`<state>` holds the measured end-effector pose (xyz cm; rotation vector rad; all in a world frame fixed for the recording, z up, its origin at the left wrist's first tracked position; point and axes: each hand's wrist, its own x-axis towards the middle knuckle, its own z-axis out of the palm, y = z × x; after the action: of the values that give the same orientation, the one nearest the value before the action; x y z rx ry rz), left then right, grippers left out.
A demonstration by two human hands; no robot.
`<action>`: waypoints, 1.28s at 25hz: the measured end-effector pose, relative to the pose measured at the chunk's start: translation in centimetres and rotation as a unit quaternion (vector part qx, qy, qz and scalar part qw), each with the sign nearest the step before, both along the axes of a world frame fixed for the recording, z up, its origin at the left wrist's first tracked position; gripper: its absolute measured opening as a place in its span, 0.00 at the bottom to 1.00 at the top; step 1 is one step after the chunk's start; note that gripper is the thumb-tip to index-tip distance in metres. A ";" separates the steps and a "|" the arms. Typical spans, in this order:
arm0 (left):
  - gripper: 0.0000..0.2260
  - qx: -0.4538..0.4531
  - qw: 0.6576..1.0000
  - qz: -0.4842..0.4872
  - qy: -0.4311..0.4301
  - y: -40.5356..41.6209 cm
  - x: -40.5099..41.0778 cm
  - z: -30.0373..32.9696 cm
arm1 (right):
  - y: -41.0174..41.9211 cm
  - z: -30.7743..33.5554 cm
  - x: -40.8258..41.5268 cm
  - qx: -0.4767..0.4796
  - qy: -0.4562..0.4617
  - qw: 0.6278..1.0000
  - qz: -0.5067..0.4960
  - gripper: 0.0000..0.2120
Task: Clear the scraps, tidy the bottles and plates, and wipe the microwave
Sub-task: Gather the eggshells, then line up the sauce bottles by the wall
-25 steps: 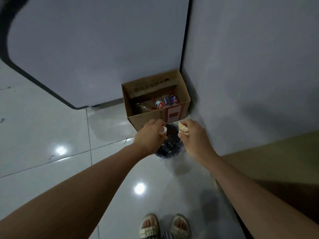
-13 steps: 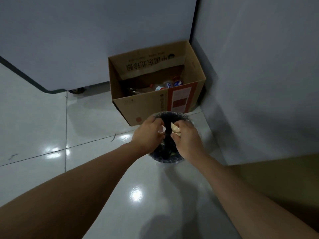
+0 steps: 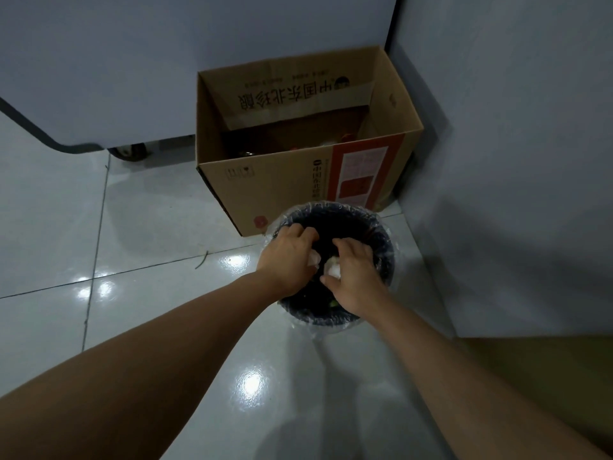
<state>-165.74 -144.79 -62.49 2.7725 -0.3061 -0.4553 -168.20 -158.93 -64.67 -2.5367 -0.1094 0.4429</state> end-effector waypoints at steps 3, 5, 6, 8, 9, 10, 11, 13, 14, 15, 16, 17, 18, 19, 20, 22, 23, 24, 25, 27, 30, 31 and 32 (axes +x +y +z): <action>0.27 0.014 1.000 -0.015 0.009 0.3 -0.4 2.0 | -0.1 1.9 -0.6 -0.023 0.024 0.999 0.017 0.36; 0.27 0.020 1.000 -0.014 0.017 0.6 -0.9 4.3 | -0.2 4.2 -1.0 -0.031 0.031 0.999 0.020 0.36; 0.27 0.021 0.999 -0.011 0.021 0.8 -1.2 5.8 | -0.2 5.9 -1.2 -0.031 0.039 0.999 0.021 0.37; 0.27 0.021 0.999 -0.004 0.026 1.3 -1.8 9.4 | -0.1 9.8 -1.6 -0.029 0.054 0.998 0.027 0.37; 0.27 0.021 0.999 0.000 0.028 1.6 -2.1 11.5 | 0.0 12.1 -1.8 -0.030 0.058 0.997 0.030 0.37; 0.27 0.020 0.999 0.005 0.031 1.9 -2.4 13.6 | 0.1 14.4 -1.8 -0.031 0.057 0.997 0.034 0.37; 0.27 0.021 0.999 0.009 0.032 2.2 -2.6 15.8 | 0.3 16.8 -1.9 -0.033 0.054 0.997 0.037 0.37; 0.26 0.022 0.999 0.014 0.028 2.6 -3.0 19.8 | 0.6 21.1 -2.2 -0.040 0.048 0.997 0.047 0.36; 0.25 0.021 0.999 0.017 0.023 3.0 -3.1 22.2 | 0.8 23.6 -2.3 -0.042 0.044 0.997 0.055 0.36; 0.24 0.021 0.999 0.021 0.018 3.4 -3.2 24.6 | 1.0 26.2 -2.4 -0.044 0.043 0.996 0.063 0.35; 0.24 0.022 0.999 0.026 0.011 3.8 -3.3 27.1 | 1.2 28.7 -2.5 -0.042 0.040 0.996 0.068 0.35; 0.24 0.025 0.999 0.028 0.005 4.2 -3.4 29.5 | 1.5 31.3 -2.5 -0.039 0.038 0.996 0.071 0.34; 0.25 0.029 0.999 0.030 -0.001 4.7 -3.4 31.9 | 1.8 33.9 -2.5 -0.038 0.034 0.996 0.075 0.34; 0.26 0.033 0.999 0.030 -0.007 5.1 -3.4 34.4 | 2.1 36.4 -2.4 -0.042 0.029 0.995 0.081 0.34; 0.26 0.039 0.999 0.029 -0.015 5.5 -3.5 36.4 | 2.5 38.6 -2.5 -0.051 0.025 0.994 0.090 0.34; 0.26 0.046 0.998 0.031 -0.030 6.3 -3.7 40.7 | 3.3 43.1 -2.5 -0.070 0.018 0.992 0.103 0.35; 0.25 0.047 0.998 0.033 -0.034 6.6 -3.8 42.4 | 3.7 45.0 -2.6 -0.075 0.016 0.991 0.109 0.35; 0.25 0.048 0.997 0.037 -0.043 7.0 -3.9 44.6 | 4.1 47.5 -2.7 -0.079 0.014 0.990 0.113 0.35; 0.24 0.049 0.997 0.039 -0.049 7.4 -4.1 46.6 | 4.5 49.8 -2.8 -0.081 0.012 0.990 0.118 0.34; 0.25 0.054 0.996 0.044 -0.055 8.3 -4.6 50.4 | 5.1 54.1 -3.3 -0.090 -0.002 0.988 0.128 0.32; 0.26 0.060 0.996 0.047 -0.054 9.5 -5.1 55.2 | 5.8 59.6 -4.0 -0.106 -0.025 0.984 0.140 0.30; 0.25 0.063 0.995 0.045 -0.057 9.9 -5.3 57.0 | 6.1 61.5 -4.3 -0.111 -0.031 0.983 0.142 0.31; 0.25 0.066 0.995 0.042 -0.061 10.2 -5.5 58.8 | 6.4 63.2 -4.5 -0.117 -0.036 0.982 0.145 0.33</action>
<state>-171.20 -134.54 -3.70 2.9362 -0.1929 -0.2958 -172.67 -152.51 -1.44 -2.7801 -0.4850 0.5016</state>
